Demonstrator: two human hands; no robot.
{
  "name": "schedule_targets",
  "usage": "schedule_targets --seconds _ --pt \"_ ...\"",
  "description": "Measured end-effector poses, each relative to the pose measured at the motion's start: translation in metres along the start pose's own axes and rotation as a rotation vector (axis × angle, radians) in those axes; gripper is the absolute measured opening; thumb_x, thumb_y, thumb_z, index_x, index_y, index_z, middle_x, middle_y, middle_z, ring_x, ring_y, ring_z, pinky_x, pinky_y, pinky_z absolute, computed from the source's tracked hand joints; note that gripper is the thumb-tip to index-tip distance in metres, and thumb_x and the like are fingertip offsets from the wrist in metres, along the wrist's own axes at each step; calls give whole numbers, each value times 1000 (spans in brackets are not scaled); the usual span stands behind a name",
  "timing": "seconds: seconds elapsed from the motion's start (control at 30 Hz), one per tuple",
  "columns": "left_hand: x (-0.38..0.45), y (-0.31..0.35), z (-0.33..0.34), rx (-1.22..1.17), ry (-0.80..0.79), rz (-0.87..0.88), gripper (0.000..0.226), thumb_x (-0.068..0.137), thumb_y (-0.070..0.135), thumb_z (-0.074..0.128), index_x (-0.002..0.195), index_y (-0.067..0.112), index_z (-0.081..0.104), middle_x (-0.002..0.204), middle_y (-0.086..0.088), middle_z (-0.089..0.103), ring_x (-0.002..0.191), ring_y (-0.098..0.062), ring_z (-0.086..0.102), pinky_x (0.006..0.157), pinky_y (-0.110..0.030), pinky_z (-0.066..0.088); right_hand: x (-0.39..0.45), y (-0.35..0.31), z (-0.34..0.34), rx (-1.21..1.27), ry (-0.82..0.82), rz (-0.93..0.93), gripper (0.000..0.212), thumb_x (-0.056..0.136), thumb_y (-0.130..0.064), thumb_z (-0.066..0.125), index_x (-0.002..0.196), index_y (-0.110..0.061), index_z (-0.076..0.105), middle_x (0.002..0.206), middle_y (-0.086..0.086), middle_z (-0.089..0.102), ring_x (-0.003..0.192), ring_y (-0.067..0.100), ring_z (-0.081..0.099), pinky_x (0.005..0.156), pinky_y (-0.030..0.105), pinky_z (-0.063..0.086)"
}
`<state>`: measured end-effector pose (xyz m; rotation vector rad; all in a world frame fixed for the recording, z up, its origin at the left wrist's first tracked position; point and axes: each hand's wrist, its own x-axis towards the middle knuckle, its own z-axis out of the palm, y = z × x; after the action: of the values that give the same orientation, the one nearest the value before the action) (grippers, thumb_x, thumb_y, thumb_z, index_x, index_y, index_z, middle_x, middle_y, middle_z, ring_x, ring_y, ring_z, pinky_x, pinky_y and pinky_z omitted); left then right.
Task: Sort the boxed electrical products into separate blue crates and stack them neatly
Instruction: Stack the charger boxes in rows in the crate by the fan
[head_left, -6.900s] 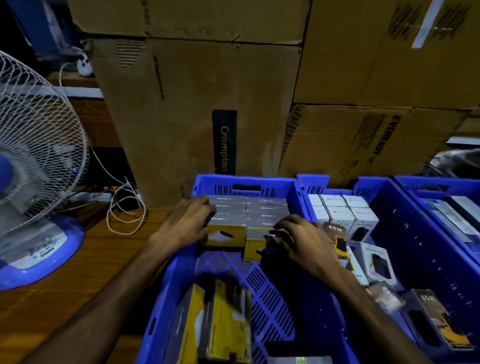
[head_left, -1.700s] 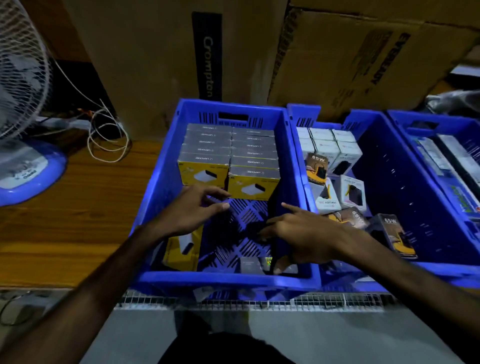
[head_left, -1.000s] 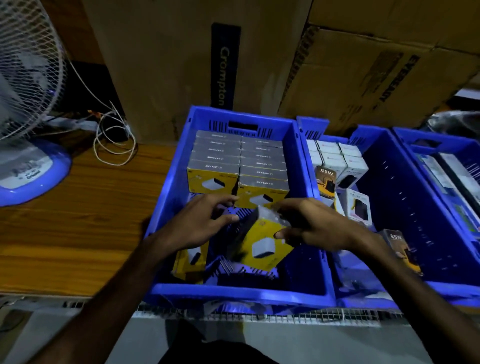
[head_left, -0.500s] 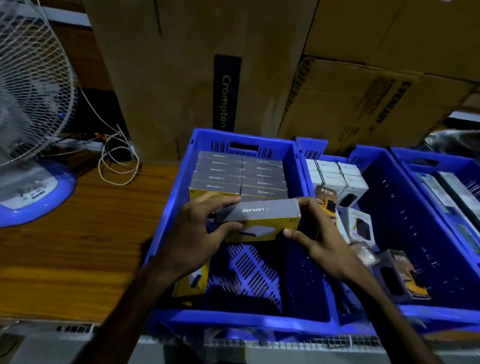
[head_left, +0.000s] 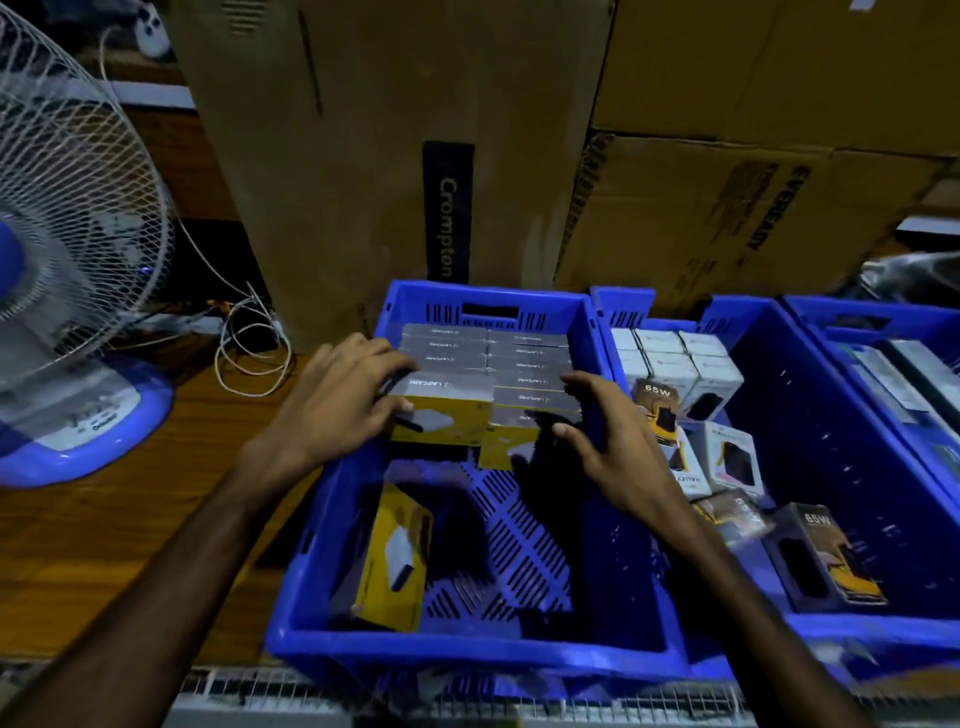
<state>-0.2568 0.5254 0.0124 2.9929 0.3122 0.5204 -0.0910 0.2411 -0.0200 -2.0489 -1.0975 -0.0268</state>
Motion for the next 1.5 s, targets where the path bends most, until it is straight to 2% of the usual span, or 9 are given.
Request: schedule_targets --seconds 0.17,0.3,0.4,0.63,0.83,1.07,1.27,1.4,1.5 --pt "19 -3 13 141 -106 -12 46 91 46 71 132 28 62 124 2 65 119 -25 55 93 -47 43 -14 24 -14 -117 34 38 41 93 -22 72 132 -25 58 123 -6 58 117 18 58 98 31 44" --pt "31 -7 21 224 -156 8 31 89 52 69 111 31 63 113 5 66 116 -24 57 90 -45 41 -19 32 -15 -141 21 28 35 94 -21 71 127 -21 62 123 -7 55 116 16 56 96 24 40" --pt "40 -9 26 263 -189 31 25 88 52 69 99 32 59 109 5 66 115 -24 58 88 -43 41 -20 32 -14 -160 10 34 33 94 -22 70 126 -21 62 125 -7 55 116 17 57 94 29 45" --pt "47 -6 37 328 -221 62 35 89 50 69 117 29 67 121 1 62 118 -22 52 93 -43 43 -20 33 -14 -176 39 45 26 93 -21 72 118 -20 67 122 -6 59 111 18 60 87 32 47" --pt "38 6 52 464 -237 70 28 89 41 66 114 28 68 113 1 64 113 -24 57 96 -46 36 -23 32 -14 -177 30 70 26 94 -23 71 120 -22 66 126 -8 58 116 17 59 90 36 50" --pt "43 31 61 509 -386 -34 25 89 41 73 107 25 68 104 -2 73 104 -26 66 102 -46 38 -23 32 -12 -193 25 77 30 93 -24 71 123 -22 66 128 -6 59 115 19 60 87 31 45" --pt "32 31 58 486 -317 -69 25 86 35 75 107 23 67 102 -4 72 101 -27 67 103 -46 41 -25 31 -13 -181 20 58 27 93 -22 72 120 -24 66 125 -9 58 114 16 60 87 26 42" --pt "15 38 49 278 -186 -136 22 87 42 72 101 26 69 99 -1 75 104 -27 66 89 -40 48 -24 31 -14 -233 2 48 27 94 -24 70 120 -23 66 126 -6 58 112 19 60 82 29 44" --pt "-8 41 37 -203 35 -292 30 86 39 79 112 25 76 105 2 78 103 -19 70 87 -30 53 -20 21 -13 -345 -48 -27 29 93 -26 70 122 -22 66 125 -1 58 108 26 62 82 36 51"
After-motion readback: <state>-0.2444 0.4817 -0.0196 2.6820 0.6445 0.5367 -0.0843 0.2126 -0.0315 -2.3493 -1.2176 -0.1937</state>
